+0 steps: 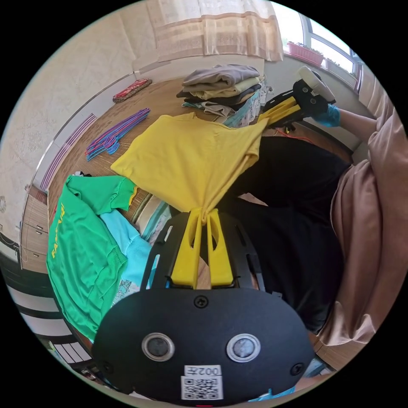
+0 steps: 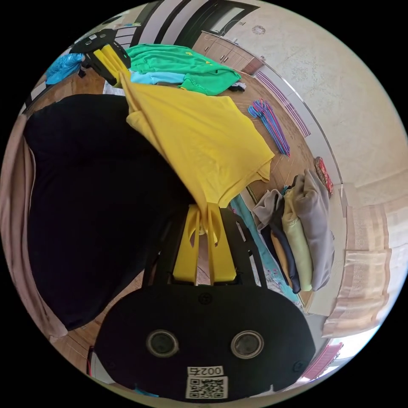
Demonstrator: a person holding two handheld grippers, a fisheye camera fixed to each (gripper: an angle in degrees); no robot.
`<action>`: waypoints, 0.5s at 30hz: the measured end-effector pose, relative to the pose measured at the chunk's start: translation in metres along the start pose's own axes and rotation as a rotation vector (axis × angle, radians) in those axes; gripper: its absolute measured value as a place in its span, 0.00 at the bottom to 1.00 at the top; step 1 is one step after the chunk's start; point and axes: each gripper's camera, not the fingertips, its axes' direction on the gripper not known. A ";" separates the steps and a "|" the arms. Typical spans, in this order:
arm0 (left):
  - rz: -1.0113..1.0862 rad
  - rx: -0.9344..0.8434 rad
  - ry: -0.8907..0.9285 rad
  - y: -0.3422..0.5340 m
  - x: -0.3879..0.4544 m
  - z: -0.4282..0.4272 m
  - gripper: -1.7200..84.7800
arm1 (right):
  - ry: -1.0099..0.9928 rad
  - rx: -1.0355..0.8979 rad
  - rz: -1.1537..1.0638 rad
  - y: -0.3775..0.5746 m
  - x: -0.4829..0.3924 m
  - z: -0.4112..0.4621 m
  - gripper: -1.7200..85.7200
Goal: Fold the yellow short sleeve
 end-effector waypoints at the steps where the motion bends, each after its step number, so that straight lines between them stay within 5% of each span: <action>1: 0.006 0.006 0.014 0.001 -0.003 -0.002 0.01 | -0.011 0.004 0.001 0.003 0.003 -0.006 0.04; 15: 0.093 0.054 0.195 -0.003 -0.037 -0.029 0.01 | -0.104 0.034 -0.009 0.030 0.042 -0.043 0.03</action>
